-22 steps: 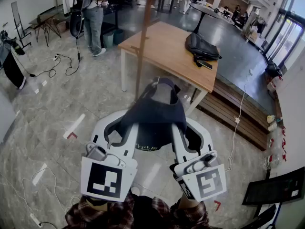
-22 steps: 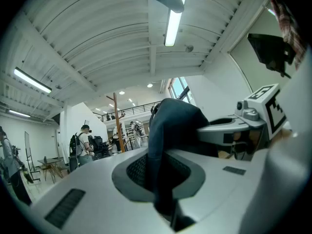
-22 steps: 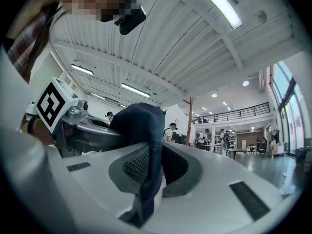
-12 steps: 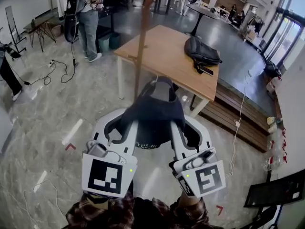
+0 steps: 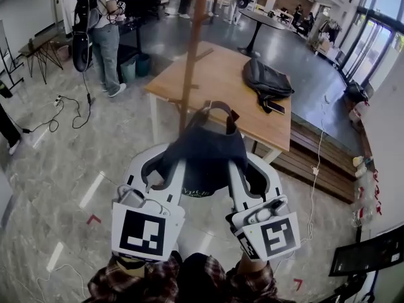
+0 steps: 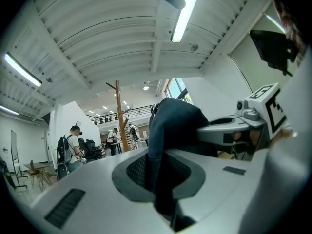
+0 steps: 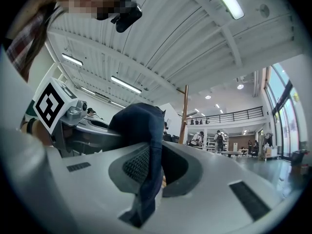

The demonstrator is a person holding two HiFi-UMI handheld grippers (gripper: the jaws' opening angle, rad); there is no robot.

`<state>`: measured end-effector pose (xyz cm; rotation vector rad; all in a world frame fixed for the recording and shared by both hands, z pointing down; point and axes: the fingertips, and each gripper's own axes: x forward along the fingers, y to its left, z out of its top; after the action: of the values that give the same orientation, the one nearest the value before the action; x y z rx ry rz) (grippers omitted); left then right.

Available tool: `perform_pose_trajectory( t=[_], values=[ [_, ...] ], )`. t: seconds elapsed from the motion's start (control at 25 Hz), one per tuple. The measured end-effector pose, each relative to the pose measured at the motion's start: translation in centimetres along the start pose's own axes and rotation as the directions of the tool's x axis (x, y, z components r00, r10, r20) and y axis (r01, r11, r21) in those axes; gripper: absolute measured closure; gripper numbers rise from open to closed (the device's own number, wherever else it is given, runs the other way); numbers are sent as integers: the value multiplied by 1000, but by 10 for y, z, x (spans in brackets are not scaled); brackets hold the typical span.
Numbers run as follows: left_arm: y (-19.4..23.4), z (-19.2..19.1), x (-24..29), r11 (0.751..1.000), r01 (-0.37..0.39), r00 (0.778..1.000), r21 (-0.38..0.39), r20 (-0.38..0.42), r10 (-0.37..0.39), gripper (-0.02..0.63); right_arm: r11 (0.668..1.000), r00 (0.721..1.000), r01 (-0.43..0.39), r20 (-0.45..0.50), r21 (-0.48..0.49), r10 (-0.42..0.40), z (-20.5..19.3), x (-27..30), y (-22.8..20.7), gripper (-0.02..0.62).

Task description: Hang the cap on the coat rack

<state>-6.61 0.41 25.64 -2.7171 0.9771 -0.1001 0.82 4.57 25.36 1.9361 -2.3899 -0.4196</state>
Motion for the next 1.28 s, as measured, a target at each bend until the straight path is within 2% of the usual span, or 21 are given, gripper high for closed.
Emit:
perform_pose_trajectory(
  t=[0.28, 0.52, 0.72, 0.96, 1.28],
  values=[
    [22, -16, 38, 999, 44, 999, -8, -9, -44, 569, 999, 999, 34, -31, 16, -33, -20, 38, -19, 557],
    [46, -37, 83, 998, 38, 998, -40, -48, -40, 569, 999, 998, 26, -56, 32, -24, -43, 83, -43, 557],
    [75, -37, 132, 999, -14, 998, -47, -54, 12, 569, 999, 999, -17, -38, 34, 18, -51, 132, -75, 557],
    [107, -20, 188, 997, -77, 996, -24, -40, 76, 569, 997, 997, -77, -6, 31, 77, -43, 186, -116, 557],
    [123, 1, 228, 989, -148, 989, -22, -4, 147, 569, 988, 987, -156, 49, 12, 155, -30, 221, -155, 557]
  ],
)
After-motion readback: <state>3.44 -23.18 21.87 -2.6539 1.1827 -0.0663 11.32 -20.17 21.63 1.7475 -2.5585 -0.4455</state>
